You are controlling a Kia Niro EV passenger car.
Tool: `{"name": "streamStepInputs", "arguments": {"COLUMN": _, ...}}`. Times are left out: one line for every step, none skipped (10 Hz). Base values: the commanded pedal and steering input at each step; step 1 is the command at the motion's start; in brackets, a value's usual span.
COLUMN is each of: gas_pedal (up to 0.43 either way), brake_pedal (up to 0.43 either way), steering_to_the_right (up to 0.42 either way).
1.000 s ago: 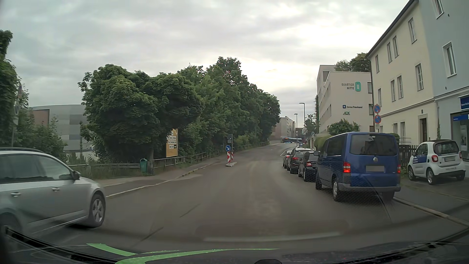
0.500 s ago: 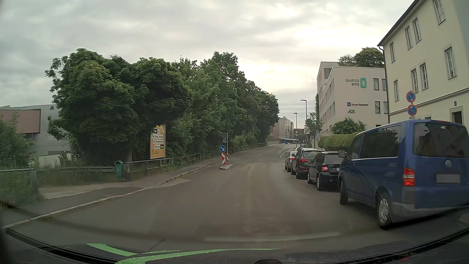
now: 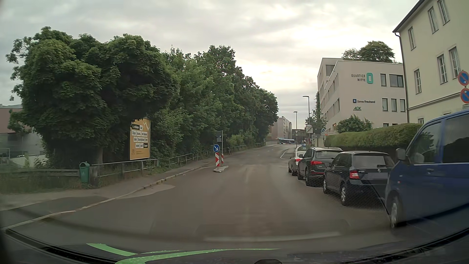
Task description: Follow the waypoints while adhering to traffic rules and regulations
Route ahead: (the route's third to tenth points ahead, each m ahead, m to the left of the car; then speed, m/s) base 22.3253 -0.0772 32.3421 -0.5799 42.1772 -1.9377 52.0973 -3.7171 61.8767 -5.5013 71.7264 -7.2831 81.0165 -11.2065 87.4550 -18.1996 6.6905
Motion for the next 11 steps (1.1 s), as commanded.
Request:
{"name": "streamStepInputs", "arguments": {"gas_pedal": 0.000, "brake_pedal": 0.000, "steering_to_the_right": 0.012}}
{"name": "streamStepInputs", "arguments": {"gas_pedal": 0.000, "brake_pedal": 0.000, "steering_to_the_right": 0.012}}
{"name": "streamStepInputs", "arguments": {"gas_pedal": 0.000, "brake_pedal": 0.000, "steering_to_the_right": 0.010}}
{"name": "streamStepInputs", "arguments": {"gas_pedal": 0.000, "brake_pedal": 0.000, "steering_to_the_right": 0.010}}
{"name": "streamStepInputs", "arguments": {"gas_pedal": 0.000, "brake_pedal": 0.000, "steering_to_the_right": 0.010}}
{"name": "streamStepInputs", "arguments": {"gas_pedal": 0.000, "brake_pedal": 0.000, "steering_to_the_right": 0.010}}
{"name": "streamStepInputs", "arguments": {"gas_pedal": 0.000, "brake_pedal": 0.000, "steering_to_the_right": 0.010}}
{"name": "streamStepInputs", "arguments": {"gas_pedal": 0.000, "brake_pedal": 0.012, "steering_to_the_right": 0.011}}
{"name": "streamStepInputs", "arguments": {"gas_pedal": 0.000, "brake_pedal": 0.055, "steering_to_the_right": 0.012}}
{"name": "streamStepInputs", "arguments": {"gas_pedal": 0.000, "brake_pedal": 0.104, "steering_to_the_right": 0.012}}
{"name": "streamStepInputs", "arguments": {"gas_pedal": 0.000, "brake_pedal": 0.134, "steering_to_the_right": 0.012}}
